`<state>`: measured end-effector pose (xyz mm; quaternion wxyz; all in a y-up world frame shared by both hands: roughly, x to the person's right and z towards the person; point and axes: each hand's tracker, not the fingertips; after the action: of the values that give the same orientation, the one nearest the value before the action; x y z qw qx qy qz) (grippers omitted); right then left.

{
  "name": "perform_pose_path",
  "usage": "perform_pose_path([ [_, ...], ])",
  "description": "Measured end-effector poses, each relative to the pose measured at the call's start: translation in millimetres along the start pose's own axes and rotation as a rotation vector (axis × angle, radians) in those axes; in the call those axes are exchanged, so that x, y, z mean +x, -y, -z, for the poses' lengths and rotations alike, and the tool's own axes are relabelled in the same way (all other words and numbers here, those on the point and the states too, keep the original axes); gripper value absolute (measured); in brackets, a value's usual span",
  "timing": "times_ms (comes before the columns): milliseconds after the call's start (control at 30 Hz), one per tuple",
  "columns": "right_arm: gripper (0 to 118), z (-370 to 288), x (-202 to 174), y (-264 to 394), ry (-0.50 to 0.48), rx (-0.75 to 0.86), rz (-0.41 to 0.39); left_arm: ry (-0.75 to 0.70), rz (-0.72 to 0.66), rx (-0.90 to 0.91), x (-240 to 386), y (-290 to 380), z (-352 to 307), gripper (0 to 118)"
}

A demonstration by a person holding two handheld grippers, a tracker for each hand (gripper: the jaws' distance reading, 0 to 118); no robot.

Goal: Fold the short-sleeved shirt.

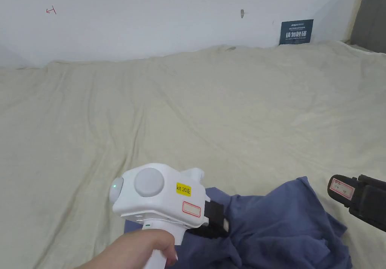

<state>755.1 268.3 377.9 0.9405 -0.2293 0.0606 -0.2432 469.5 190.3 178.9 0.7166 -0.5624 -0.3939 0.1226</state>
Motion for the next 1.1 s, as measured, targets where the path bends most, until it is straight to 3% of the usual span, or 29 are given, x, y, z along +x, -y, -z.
perform_pose_path([
  [67, 0, 2.9, -1.7, 0.2, -0.020, -0.009, 0.006, 0.276, -0.032, 0.052, 0.4, 4.7, -17.7, 0],
  [133, 0, 7.0, -2.7, 0.4, -0.044, -0.023, 0.024, 0.374, -0.005, 0.127, 6.2, 10.9, -40.0, 0],
  [200, 0, 9.2, -5.5, -0.1, -0.043, -0.025, 0.019, 0.318, 0.043, 0.176, -0.8, 17.0, -72.6, 0],
  [300, 0, 9.0, -8.1, -1.5, -0.034, -0.019, 0.000, 0.051, 0.082, 0.224, -32.9, 22.5, -117.3, 0],
  [367, 0, 9.7, -9.9, -3.1, -0.031, -0.021, -0.008, -0.117, 0.013, 0.215, -67.4, 25.1, -138.5, 0],
  [433, 0, 11.4, -14.0, -4.9, -0.035, -0.029, -0.014, -0.071, -0.111, 0.196, -107.2, 29.9, -151.8, 2],
  [467, 0, 13.1, -16.1, -5.6, -0.033, -0.034, -0.021, -0.023, -0.184, 0.193, -126.0, 33.3, -157.1, 34],
  [533, 0, 15.7, -20.5, -6.1, -0.027, -0.040, -0.030, 0.079, -0.271, 0.164, -153.1, 38.4, -158.9, 112],
  [567, 0, 16.6, -22.8, -6.2, -0.026, -0.042, -0.031, 0.115, -0.285, 0.148, -159.9, 43.4, -154.8, 117],
  [600, 0, 16.7, -25.4, -6.3, -0.025, -0.043, -0.031, 0.207, -0.311, 0.247, -167.2, 48.0, -158.6, 118],
  [800, 0, 14.5, -39.8, -2.3, -0.021, -0.044, -0.062, 0.256, -0.367, 0.039, -172.1, 49.9, -108.3, 118],
  [900, 0, 13.2, -42.3, -0.2, -0.021, -0.050, -0.066, 0.383, -0.359, 0.083, -169.7, 31.1, -84.5, 118],
  [1100, 0, 11.5, -34.6, 1.8, -0.002, -0.056, -0.056, 0.333, -0.305, 0.085, -162.7, 18.9, -61.9, 118],
])
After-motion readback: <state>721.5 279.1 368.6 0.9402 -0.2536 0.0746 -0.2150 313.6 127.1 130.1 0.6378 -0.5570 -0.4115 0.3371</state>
